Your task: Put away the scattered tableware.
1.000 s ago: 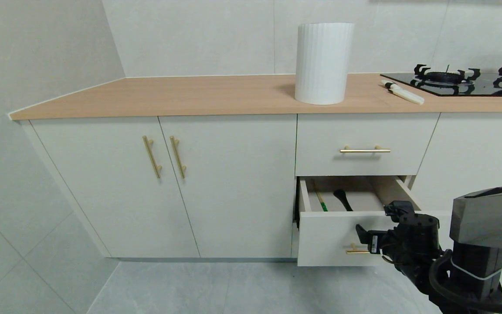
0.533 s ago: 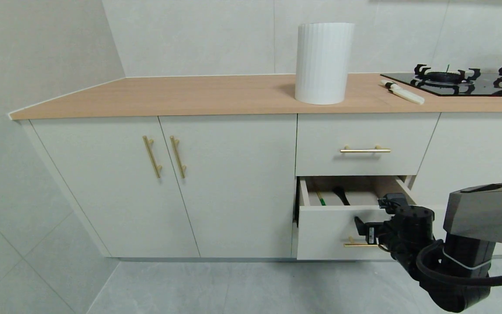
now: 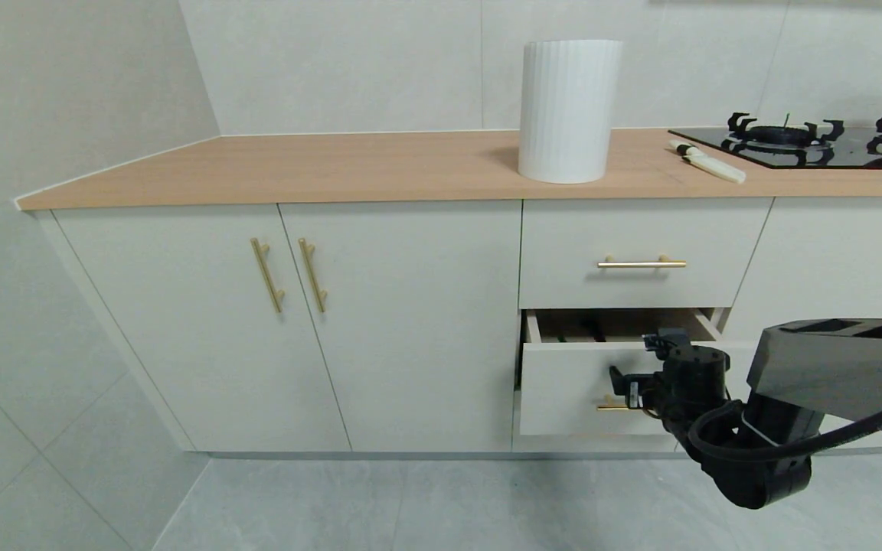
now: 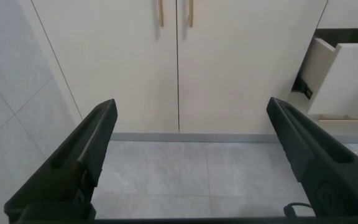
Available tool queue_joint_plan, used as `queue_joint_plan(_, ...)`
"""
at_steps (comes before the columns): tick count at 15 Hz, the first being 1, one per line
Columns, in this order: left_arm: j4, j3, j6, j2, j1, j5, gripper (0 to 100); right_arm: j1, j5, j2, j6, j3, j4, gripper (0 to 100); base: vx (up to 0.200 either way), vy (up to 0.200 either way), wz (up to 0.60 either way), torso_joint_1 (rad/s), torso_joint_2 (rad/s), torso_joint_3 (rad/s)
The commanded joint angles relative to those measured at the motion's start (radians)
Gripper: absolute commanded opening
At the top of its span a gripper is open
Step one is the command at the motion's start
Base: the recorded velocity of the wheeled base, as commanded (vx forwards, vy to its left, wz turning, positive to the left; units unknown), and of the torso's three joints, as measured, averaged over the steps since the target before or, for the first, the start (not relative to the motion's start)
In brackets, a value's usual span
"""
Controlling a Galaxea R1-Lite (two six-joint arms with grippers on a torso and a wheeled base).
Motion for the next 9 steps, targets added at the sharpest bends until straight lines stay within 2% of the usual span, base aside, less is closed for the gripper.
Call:
queue_joint_plan(1,0.0,0.0,0.0,0.0,0.0,0.0,100,-0.009,-0.001,0.036,0.0,-0.069,0.016,100,0.0,0.0,0.0,0.0,0.0,0.0)
queue_joint_plan(7,0.0,0.0,0.0,0.0,0.0,0.0,100,-0.012,-0.012,0.112,0.0,-0.285,0.145,100,0.0,0.0,0.0,0.0,0.0,0.0)
queue_joint_plan(9,0.0,0.0,0.0,0.0,0.0,0.0,100,-0.021,-0.018,0.134,0.0,-0.318,0.151,100,0.0,0.0,0.0,0.0,0.0,0.0)
